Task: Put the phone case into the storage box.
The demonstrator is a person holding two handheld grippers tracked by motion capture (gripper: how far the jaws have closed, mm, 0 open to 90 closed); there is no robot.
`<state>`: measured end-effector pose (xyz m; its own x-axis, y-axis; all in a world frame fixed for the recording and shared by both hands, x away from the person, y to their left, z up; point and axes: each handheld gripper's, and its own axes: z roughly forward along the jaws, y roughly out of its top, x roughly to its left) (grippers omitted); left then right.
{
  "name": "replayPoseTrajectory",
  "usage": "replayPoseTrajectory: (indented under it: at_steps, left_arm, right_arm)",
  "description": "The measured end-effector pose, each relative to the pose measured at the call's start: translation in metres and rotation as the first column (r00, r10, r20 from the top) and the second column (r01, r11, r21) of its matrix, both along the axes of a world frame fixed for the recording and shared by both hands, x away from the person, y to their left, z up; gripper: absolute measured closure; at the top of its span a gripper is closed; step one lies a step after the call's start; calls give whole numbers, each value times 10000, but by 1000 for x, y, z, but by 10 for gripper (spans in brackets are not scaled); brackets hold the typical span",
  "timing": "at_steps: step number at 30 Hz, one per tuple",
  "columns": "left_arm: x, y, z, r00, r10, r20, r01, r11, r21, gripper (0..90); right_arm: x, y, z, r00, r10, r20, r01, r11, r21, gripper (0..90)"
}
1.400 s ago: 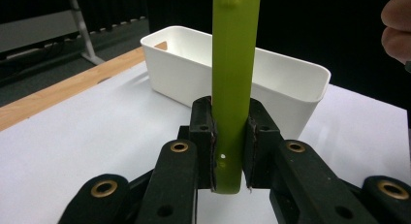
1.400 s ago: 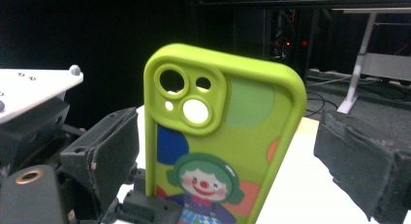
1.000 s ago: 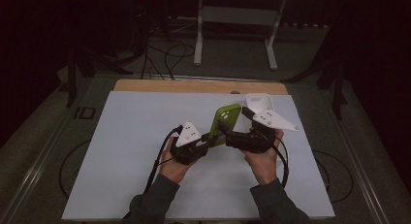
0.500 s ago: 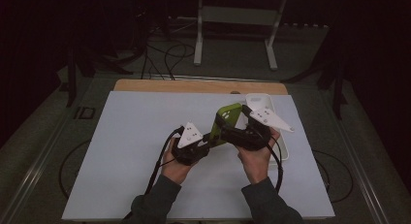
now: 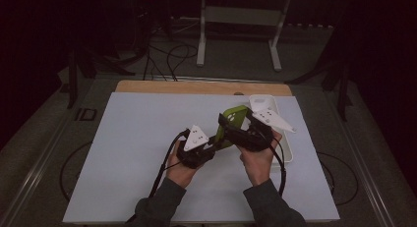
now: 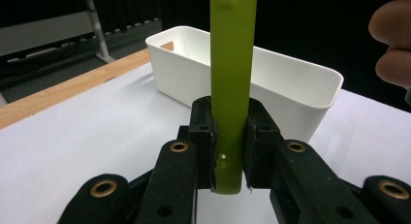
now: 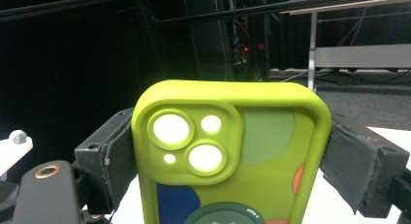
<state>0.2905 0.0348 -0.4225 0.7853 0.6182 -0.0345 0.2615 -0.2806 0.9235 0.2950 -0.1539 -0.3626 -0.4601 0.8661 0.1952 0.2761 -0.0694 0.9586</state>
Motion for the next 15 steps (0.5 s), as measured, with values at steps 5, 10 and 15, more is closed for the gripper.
replayPoseTrajectory:
  at_steps: [5, 10, 15]
  left_arm:
    - [1, -1, -1, 9999, -70, -74, 71, 10000, 13, 778]
    - [1, -1, 0, 9999, -76, -115, 76, 10000, 31, 773]
    - [2, 0, 0, 9994, -204, -264, 202, 9998, -46, 726]
  right_arm:
    - [0, 0, 0, 10000, 27, 31, -26, 9999, -150, 146]
    - [-1, 0, 0, 10000, -35, 67, 36, 9998, -206, 152]
    - [-1, 0, 0, 9999, -31, 146, 36, 9994, -334, 155]
